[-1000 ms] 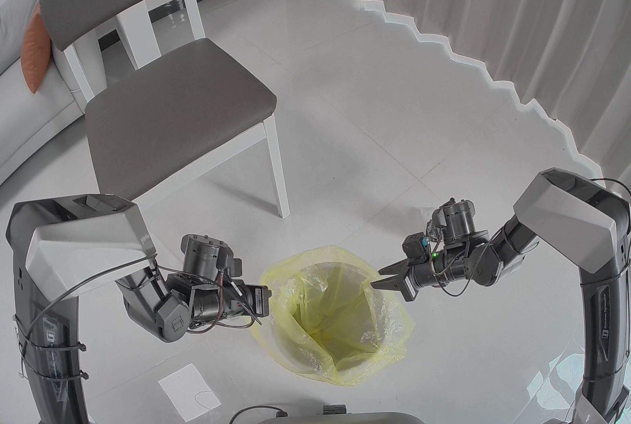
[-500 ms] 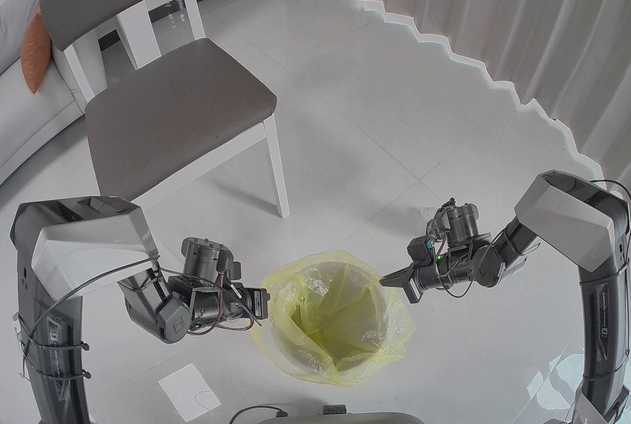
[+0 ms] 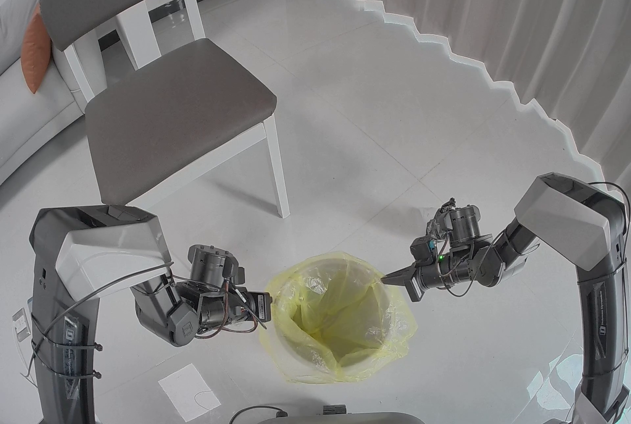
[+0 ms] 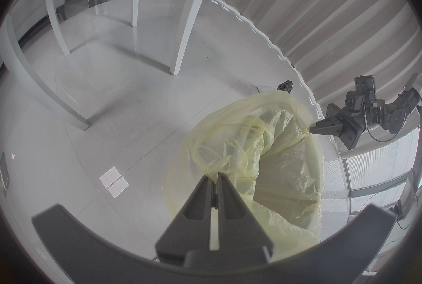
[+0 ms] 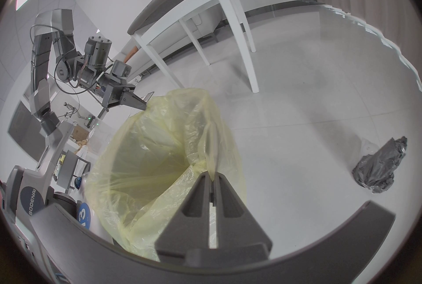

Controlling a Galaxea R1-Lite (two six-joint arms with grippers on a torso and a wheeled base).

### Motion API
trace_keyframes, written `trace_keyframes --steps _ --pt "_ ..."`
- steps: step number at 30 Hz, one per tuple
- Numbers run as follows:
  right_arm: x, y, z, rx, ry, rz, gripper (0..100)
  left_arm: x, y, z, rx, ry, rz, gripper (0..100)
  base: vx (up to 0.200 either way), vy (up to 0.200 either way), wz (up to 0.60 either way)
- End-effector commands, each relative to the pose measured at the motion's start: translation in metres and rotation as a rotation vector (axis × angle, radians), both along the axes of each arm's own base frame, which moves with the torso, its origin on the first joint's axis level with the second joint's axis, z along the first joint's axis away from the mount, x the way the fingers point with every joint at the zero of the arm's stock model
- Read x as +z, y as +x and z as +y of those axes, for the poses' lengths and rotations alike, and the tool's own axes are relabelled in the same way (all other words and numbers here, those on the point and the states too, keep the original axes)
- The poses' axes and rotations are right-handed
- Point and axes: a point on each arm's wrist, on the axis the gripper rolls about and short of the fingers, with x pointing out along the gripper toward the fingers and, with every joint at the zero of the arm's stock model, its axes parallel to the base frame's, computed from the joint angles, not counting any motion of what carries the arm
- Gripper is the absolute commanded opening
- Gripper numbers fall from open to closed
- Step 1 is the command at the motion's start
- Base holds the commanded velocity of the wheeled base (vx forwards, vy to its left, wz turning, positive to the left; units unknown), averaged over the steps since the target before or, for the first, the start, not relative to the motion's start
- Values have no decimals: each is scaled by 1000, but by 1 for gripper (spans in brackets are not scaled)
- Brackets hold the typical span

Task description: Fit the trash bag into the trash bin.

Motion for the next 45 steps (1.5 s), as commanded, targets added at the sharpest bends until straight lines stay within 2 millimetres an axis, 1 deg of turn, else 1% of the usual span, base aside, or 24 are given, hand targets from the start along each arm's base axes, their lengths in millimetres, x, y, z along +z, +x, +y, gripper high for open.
trace_keyframes --steps 1,9,14,15,17,22,28,30,35,36,40,42,45 --pt "-3 1 -6 -17 -7 9 0 -3 1 0 2 2 5 0 0 0 0" --pt "-4 2 -6 -16 -7 5 0 -5 1 1 4 1 9 0 0 0 0" --pt "-1 0 -5 -13 -6 1 0 -5 1 2 6 1 9 0 0 0 0" --pt "5 -2 -6 -12 -4 -8 0 -5 2 2 7 2 11 0 0 0 0" --pt "9 -2 -5 -10 -2 -15 0 -5 1 2 6 1 9 0 0 0 0" --pt "13 -2 -5 -11 0 -21 0 -3 1 2 7 1 6 0 0 0 0" --pt "27 -3 -4 -11 11 -49 0 2 0 2 8 -2 -3 0 0 0 0" --pt "27 -4 -4 -9 11 -49 0 2 0 2 7 -2 -3 0 0 0 0" --pt "22 -5 -2 -4 7 -37 0 0 -1 2 6 2 2 0 0 0 0" --pt "12 -4 0 -2 2 -17 0 0 1 2 7 1 1 0 0 0 0" --pt "-4 -1 4 6 -5 5 0 -6 4 4 17 4 10 0 0 0 0" --pt "-8 1 5 7 -7 15 0 -8 5 6 21 8 18 0 0 0 0" --pt "-9 2 6 6 -7 23 0 -13 8 5 23 10 22 0 0 0 0"
